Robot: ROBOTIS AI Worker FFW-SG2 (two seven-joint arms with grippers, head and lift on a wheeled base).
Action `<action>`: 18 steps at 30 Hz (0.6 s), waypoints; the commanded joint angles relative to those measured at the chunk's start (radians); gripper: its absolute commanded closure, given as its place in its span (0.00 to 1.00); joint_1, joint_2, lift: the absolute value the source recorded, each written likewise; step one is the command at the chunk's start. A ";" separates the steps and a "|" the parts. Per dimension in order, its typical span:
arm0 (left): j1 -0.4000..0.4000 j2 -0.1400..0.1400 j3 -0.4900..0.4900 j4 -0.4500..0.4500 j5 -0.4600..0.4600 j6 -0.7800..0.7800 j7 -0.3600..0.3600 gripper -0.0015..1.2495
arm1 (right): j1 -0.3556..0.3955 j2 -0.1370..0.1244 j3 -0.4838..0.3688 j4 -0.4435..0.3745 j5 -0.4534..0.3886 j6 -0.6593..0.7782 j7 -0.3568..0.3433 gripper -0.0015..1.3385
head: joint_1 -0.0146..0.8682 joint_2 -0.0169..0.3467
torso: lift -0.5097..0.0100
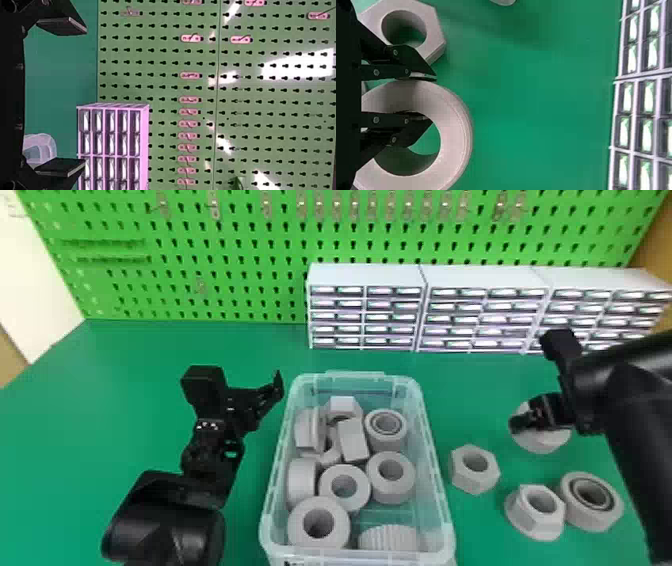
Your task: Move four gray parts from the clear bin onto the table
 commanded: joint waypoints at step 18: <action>-0.002 -0.002 -0.010 0.006 0.005 0.000 0.003 0.09 | 0.004 0.002 -0.005 0.141 -0.050 -0.110 0.000 0.71 | 0.80 0.24 | 0.88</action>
